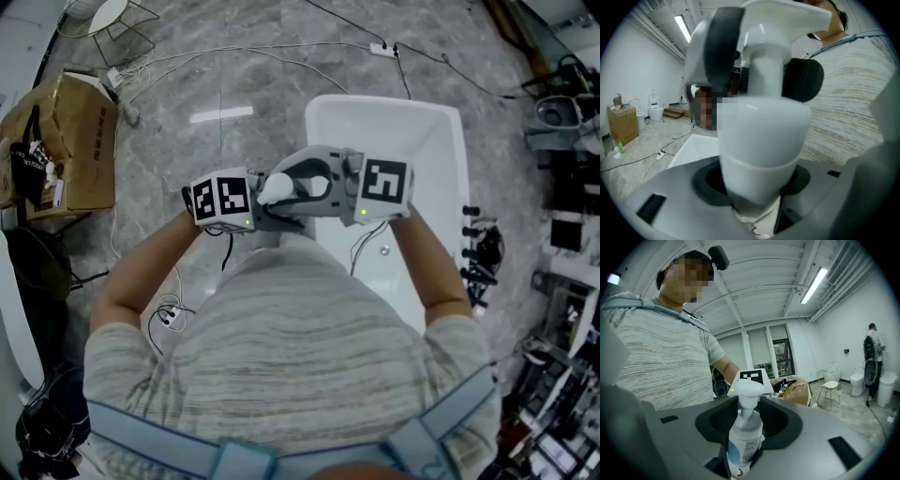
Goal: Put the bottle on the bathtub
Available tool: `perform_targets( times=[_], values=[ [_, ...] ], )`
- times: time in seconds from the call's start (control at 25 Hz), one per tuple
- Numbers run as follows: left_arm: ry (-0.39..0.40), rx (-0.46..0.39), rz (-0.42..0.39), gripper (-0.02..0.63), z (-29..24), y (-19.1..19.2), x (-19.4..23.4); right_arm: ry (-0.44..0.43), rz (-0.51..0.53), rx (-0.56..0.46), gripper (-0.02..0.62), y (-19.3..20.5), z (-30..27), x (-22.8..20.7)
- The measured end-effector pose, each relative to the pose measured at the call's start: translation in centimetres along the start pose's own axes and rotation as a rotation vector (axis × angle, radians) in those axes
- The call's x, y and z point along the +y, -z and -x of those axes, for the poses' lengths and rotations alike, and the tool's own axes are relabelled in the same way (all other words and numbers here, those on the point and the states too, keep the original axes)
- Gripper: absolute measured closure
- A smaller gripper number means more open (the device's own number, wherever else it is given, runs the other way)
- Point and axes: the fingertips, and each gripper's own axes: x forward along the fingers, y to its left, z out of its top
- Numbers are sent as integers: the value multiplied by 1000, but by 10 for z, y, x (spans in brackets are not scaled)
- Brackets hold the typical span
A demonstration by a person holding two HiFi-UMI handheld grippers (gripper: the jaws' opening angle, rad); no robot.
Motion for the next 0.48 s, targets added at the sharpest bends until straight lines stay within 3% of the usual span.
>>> perform_targets(
  times=[0.08,0.2,0.48],
  values=[
    [-6,2,7,357,-3,-3,9,4,-7,-7,461,2,7,-7],
    [-12,14,8,357,-5,0,22,-13,-29,-8,377,6,13,-17],
    [-14,5,13,357,9,-2,48,-46,-39,-20,376,6,15,-41]
  ],
)
